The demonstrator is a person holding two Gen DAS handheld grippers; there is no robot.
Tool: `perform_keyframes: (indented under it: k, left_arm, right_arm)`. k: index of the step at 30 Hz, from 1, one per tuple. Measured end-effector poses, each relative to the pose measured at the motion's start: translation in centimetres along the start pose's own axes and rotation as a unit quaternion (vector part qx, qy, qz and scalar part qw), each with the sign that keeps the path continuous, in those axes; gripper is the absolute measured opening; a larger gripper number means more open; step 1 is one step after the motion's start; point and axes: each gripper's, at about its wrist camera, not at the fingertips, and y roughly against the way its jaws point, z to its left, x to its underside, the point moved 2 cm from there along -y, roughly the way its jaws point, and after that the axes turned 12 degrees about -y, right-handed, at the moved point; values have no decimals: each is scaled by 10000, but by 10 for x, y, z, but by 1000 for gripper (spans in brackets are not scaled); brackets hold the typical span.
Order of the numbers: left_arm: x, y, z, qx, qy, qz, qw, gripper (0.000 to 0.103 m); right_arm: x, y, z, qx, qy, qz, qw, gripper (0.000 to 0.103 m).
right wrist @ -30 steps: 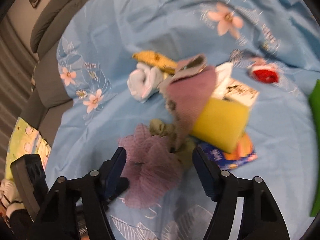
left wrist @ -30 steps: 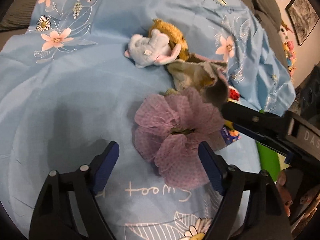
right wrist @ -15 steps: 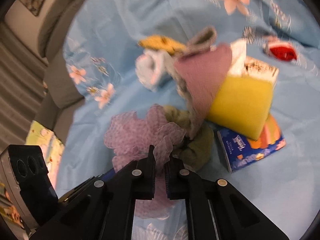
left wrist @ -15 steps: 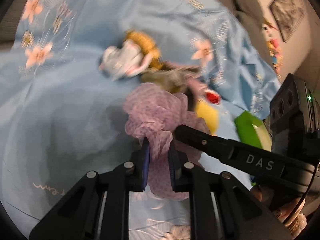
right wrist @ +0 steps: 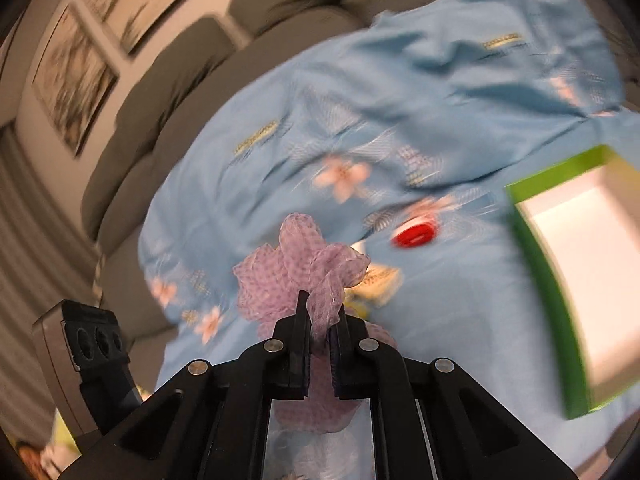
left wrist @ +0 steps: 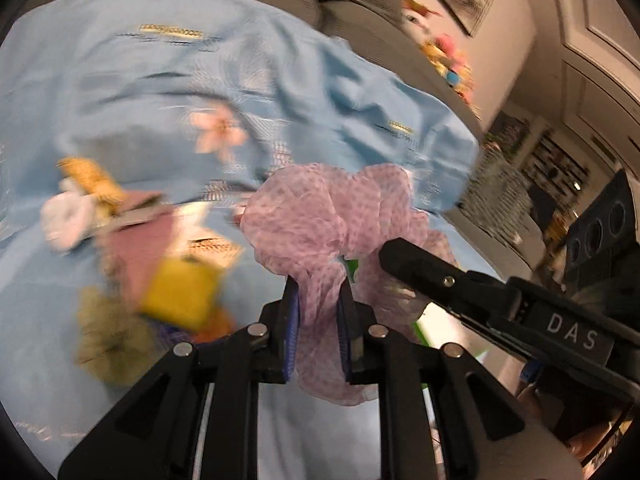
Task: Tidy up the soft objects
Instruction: 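Carry the pouf into the green box and open the left tool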
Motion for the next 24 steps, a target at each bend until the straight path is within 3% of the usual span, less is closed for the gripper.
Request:
perform_keyframes:
  k: [6,14,19,20,24]
  left_arm:
    - [-20,-62,-64,495,-389,293,9976,15]
    - [-20,-130,-133,1104,-695,792,9883,16]
    - [-13,-156,-155,1229,-793,1039,9838,19]
    - [-11,-160,-158,1219,-810,1079,9833,21]
    - [-8,-160,-153,1144,-734,1102,9846,62]
  right_arm:
    - [-32,42,-66,584,-562,-640,9946,9]
    - [-61,86,-149,1381,-1452,-1355,9703,9]
    - [-70,88,-190,1763,-1901,-1384,9558,9]
    - [-72,85,-196,1829,-1951,-1350,9541,9]
    - [-73,82,-210,2028,-2070,-1263,9487,9]
